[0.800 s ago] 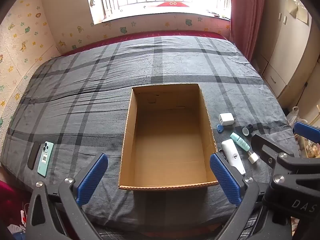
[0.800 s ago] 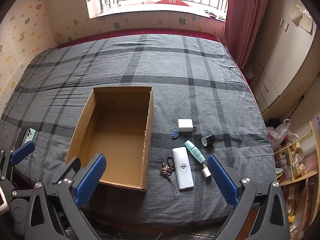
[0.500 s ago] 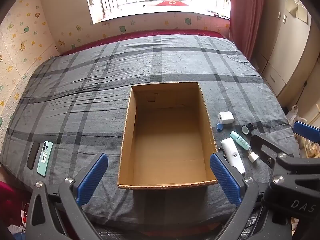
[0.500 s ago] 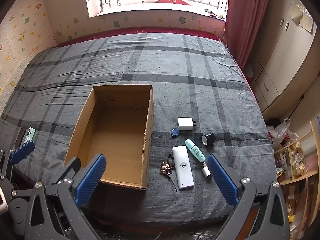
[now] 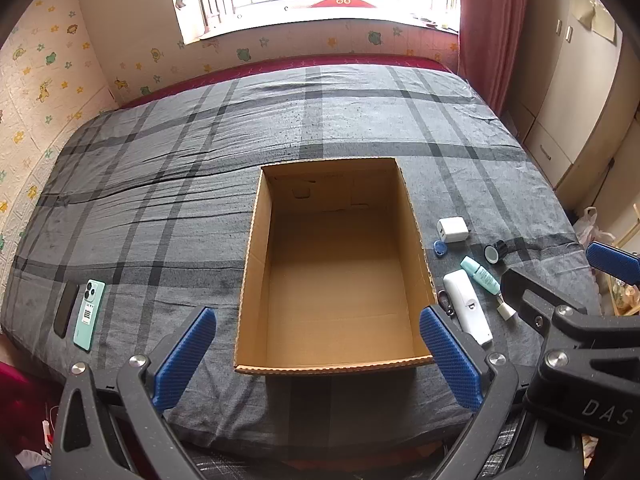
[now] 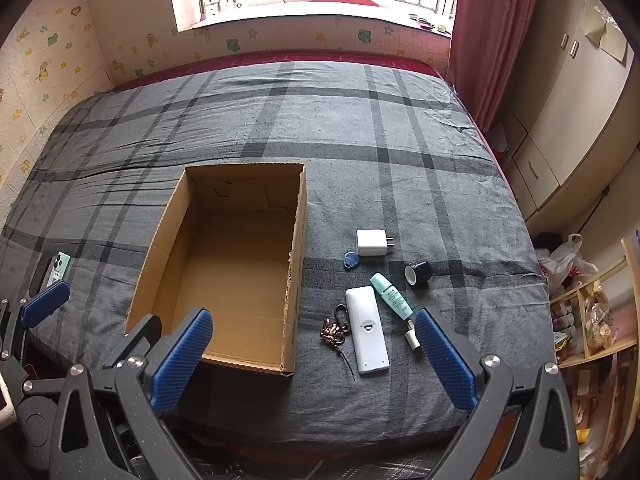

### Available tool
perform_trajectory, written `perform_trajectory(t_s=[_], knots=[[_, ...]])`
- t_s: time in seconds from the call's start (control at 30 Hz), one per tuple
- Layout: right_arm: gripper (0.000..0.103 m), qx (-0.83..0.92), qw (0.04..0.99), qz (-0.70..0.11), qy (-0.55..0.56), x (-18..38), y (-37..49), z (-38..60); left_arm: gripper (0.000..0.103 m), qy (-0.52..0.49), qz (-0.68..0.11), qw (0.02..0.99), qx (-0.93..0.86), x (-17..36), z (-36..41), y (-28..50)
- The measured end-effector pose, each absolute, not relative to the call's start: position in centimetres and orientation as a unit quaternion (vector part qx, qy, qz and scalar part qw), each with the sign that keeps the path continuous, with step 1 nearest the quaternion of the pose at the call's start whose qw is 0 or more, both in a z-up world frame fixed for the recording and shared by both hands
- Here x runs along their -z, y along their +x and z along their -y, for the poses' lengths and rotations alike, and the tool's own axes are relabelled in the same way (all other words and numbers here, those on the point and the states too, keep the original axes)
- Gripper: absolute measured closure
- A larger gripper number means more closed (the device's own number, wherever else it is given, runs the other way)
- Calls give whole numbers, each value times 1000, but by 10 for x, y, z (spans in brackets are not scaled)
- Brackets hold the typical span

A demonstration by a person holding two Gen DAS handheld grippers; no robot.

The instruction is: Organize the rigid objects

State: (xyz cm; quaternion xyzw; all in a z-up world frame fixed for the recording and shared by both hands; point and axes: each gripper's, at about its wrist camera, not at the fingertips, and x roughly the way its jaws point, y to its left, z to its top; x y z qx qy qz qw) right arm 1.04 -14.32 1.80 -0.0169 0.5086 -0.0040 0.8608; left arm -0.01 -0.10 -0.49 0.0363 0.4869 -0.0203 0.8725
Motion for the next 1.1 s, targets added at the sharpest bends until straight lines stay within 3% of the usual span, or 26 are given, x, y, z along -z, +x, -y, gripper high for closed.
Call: perform_trajectory(t_s=[1.1], knots=[[0,5,846,-532,-13,1,12,149,0,48,-509,859,29,23,8,0]])
